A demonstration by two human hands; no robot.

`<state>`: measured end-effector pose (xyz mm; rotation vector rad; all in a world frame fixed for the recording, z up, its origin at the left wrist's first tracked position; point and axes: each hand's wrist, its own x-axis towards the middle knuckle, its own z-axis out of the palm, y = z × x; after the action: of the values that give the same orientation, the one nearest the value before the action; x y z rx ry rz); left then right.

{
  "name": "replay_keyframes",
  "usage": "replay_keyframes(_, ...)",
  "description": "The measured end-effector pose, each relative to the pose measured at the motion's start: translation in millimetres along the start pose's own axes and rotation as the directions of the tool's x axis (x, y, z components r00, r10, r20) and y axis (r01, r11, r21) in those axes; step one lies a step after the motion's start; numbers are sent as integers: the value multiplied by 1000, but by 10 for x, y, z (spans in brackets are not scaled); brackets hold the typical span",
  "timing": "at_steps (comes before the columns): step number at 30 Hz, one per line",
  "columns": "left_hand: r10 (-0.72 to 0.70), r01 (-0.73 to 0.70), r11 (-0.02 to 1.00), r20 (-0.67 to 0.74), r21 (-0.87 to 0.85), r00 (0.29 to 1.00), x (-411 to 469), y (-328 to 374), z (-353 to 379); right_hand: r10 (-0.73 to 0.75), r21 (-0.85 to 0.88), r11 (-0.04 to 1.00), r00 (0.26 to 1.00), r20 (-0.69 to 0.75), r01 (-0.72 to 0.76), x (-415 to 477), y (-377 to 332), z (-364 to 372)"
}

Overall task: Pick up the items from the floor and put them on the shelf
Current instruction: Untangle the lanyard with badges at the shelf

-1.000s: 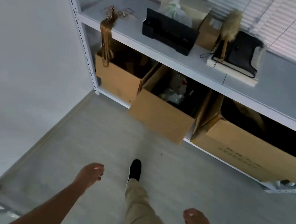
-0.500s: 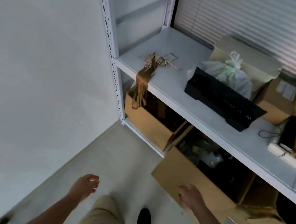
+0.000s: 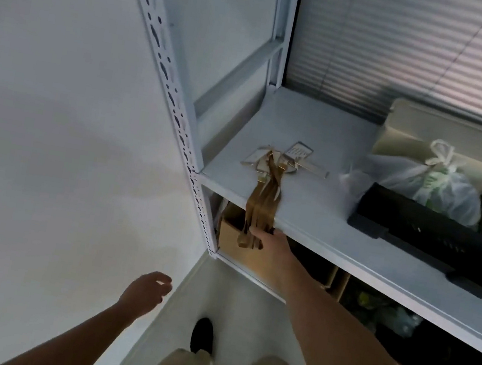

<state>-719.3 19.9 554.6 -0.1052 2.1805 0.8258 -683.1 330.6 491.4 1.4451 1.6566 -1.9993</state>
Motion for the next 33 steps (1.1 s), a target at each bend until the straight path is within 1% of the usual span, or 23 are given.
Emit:
replay_keyframes(2, 69, -69, 997, 8, 21, 998, 161, 359, -123, 21, 96, 995, 1000, -17, -19, 262, 13, 205)
replay_keyframes(3, 103, -103, 995, 15, 2, 995, 244, 482, -169, 22, 138, 990, 997, -76, -11, 327, -32, 327)
replay_keyframes(4, 125, -124, 992, 22, -37, 992, 301, 598, -201, 22, 234, 972, 993, -119, 7, 531, 1, 428)
replay_keyframes(5, 139, -136, 987, 26, -91, 990, 383, 665, -232, 39, 325, 945, 987, -155, 13, 464, -80, 508)
replay_keyframes(7, 149, -138, 975, 51, -174, 987, 505, 766, -273, 60, 355, 935, 984, -167, 4, -44, -354, 609)
replay_keyframes(9, 156, -128, 955, 87, -267, 984, 499, 901, -266, 91, 361, 933, 974, -207, -11, -201, -419, 629)
replay_keyframes(11, 179, -138, 943, 112, -304, 977, 524, 996, -234, 77, 286, 958, 976, -205, -15, -363, -490, 573)
replay_keyframes(13, 224, -195, 953, 110, -231, 968, 579, 1094, -182, -30, 146, 988, 983, -181, 57, -478, -563, 418)
replay_keyframes(15, 318, -300, 941, 103, -158, 942, 567, 1275, -128, -150, -10, 989, 977, -153, 150, -688, -779, 204)
replay_keyframes(16, 384, -373, 921, 96, -116, 918, 548, 1402, -95, -215, -54, 976, 967, -136, 209, -819, -933, 81)
replay_keyframes(18, 519, -521, 851, 48, 73, 854, 429, 1734, -36, -332, -139, 938, 939, -87, 319, -1080, -1316, -156)
replay_keyframes(19, 581, -579, 806, 21, 123, 813, 354, 1906, -12, -380, -181, 913, 923, -62, 364, -1153, -1495, -255)
replay_keyframes(20, 638, -634, 763, 6, 127, 770, 297, 2065, 27, -412, -239, 888, 911, -33, 393, -1254, -1675, -343)
replay_keyframes(22, 740, -735, 668, 0, 113, 673, 217, 2373, 98, -427, -358, 841, 904, 20, 405, -1454, -1980, -472)
replay_keyframes(24, 804, -803, 585, 54, 109, 593, 131, 2659, 170, -424, -408, 812, 902, 76, 416, -1696, -2226, -560)
replay_keyframes(25, 817, -823, 563, 103, 78, 568, 70, 2793, 211, -428, -412, 802, 897, 109, 433, -1818, -2319, -589)
replay_keyframes(27, 806, -821, 571, 203, -21, 556, -52, 3024, 280, -420, -403, 797, 892, 165, 450, -2062, -2459, -632)
replay_keyframes(29, 770, -783, 615, 285, -92, 571, -142, 3139, 329, -426, -367, 807, 886, 182, 463, -2266, -2545, -702)
replay_keyframes(30, 763, -758, 630, 318, -169, 563, -158, 3150, 351, -432, -346, 812, 883, 186, 470, -2361, -2579, -752)
replay_keyframes(32, 756, -700, 645, 386, -306, 529, -150, 3094, 360, -448, -277, 829, 874, 190, 485, -2511, -2634, -880)
replay_keyframes(33, 752, -684, 648, 422, -334, 506, -147, 3059, 350, -459, -248, 834, 869, 184, 493, -2561, -2657, -949)
